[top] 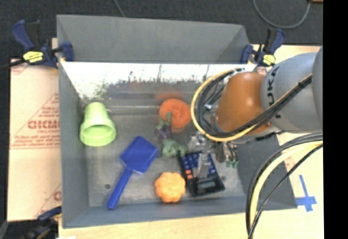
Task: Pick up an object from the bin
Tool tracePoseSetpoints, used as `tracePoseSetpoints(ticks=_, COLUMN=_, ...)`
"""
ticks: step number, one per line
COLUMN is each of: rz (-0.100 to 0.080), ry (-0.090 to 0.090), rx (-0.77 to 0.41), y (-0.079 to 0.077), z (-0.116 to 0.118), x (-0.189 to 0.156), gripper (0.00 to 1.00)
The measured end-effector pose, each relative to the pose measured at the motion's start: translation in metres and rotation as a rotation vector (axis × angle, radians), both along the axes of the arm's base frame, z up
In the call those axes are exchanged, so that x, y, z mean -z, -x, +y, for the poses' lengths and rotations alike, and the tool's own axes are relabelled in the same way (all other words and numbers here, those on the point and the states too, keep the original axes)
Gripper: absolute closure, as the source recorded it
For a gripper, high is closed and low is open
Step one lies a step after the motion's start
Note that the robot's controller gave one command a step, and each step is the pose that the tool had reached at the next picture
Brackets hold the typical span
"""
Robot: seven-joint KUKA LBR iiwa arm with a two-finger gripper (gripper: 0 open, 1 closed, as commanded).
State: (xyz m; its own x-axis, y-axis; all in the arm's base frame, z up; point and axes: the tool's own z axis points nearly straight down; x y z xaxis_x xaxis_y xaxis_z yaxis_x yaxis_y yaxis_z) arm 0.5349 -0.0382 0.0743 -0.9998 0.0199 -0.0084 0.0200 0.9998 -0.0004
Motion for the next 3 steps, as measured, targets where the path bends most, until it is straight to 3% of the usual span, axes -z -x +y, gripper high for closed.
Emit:
tracePoseSetpoints(ticks=1, rz=0.006, ry=0.0, rx=0.0, y=0.002, z=0.0, x=-0.015, gripper=1.0)
tracePoseSetpoints(ticks=3, rz=-0.002, ry=0.001, rx=0.002, y=0.0, z=-0.001, x=-0.066, gripper=1.0)
